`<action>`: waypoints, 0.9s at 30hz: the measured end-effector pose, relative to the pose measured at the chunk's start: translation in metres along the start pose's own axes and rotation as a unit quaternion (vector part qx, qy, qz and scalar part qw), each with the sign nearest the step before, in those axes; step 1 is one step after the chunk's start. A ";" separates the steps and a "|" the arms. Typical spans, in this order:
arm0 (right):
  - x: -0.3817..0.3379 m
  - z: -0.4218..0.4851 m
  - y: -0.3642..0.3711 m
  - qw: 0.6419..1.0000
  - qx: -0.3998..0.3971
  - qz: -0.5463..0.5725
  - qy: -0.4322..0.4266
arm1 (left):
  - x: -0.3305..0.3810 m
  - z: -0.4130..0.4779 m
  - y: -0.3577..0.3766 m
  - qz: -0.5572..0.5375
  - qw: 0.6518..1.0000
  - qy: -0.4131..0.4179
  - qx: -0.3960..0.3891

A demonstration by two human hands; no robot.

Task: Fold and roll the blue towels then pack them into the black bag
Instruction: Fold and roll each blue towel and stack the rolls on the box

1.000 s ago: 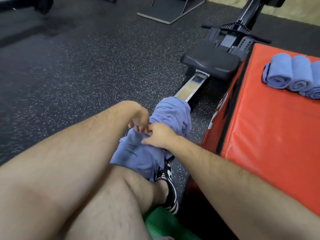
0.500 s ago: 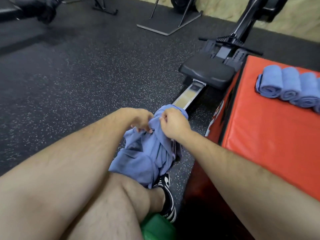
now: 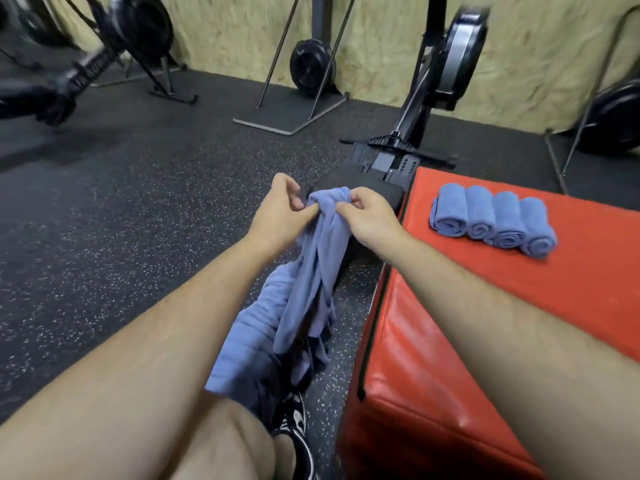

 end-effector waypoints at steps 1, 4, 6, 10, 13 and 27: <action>-0.004 -0.001 -0.015 1.000 0.012 0.017 0.000 | 0.009 0.004 0.006 -0.003 1.000 -0.026 0.003; -0.011 -0.006 -0.059 0.997 0.036 0.066 -0.004 | 0.041 0.011 0.037 -0.031 0.995 -0.063 -0.066; -0.013 -0.013 -0.087 0.995 0.048 0.084 -0.009 | 0.068 0.015 0.056 -0.110 0.989 -0.046 -0.086; -0.009 -0.029 -0.150 0.991 0.108 0.073 -0.025 | 0.117 0.022 0.084 -0.165 0.985 -0.018 -0.053; 0.006 -0.040 -0.200 0.983 0.178 0.033 -0.020 | 0.144 0.026 0.104 -0.122 0.992 0.029 -0.018; 0.132 -0.088 -0.361 0.940 0.263 0.180 0.123 | 0.172 0.043 0.156 -0.151 0.988 -0.016 0.006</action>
Point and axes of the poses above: each hand's wrist, its own z-axis towards the middle knuckle, its own y-axis out of the palm, x = y × z, the point moved 6 cm from there along z, towards the middle knuckle, and after that the axes turned 12 degrees about y, right-handed, at the moved point
